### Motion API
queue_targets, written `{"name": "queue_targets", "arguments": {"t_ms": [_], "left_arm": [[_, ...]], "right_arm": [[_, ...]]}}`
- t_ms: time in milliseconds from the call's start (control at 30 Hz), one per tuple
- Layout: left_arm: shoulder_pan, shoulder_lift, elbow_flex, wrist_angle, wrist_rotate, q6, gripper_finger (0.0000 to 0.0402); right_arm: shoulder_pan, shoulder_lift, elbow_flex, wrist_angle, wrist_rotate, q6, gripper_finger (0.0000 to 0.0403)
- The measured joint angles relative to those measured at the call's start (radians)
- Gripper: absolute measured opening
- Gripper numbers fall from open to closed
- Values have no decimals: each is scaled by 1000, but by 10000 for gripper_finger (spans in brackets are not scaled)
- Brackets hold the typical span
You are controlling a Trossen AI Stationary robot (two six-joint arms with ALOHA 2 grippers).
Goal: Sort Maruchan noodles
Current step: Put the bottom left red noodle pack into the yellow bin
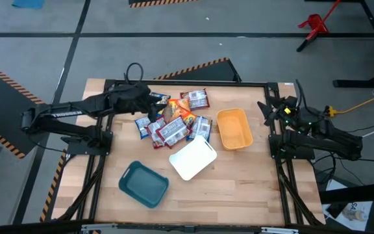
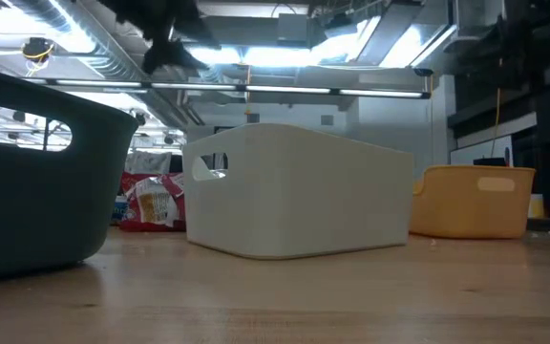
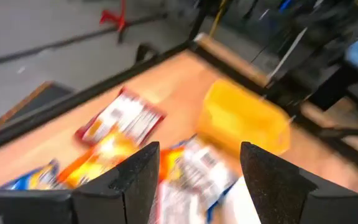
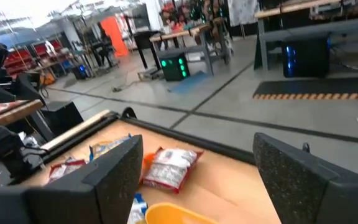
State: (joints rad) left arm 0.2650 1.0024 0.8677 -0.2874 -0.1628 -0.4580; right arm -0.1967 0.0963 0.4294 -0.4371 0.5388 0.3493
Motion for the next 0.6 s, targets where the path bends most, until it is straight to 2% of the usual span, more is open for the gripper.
{"name": "queue_targets", "arguments": {"t_ms": [233,467,600], "left_arm": [[61,37,0,-221,23,0,218],[88,87,0,-285,23,67,218],[104,125,-31,-287,79,100,218]], "right_arm": [[0,0,0,-46,0,34,294],[0,0,0,-57,0,43,294],[0,0,0,-86,0,67,294]]}}
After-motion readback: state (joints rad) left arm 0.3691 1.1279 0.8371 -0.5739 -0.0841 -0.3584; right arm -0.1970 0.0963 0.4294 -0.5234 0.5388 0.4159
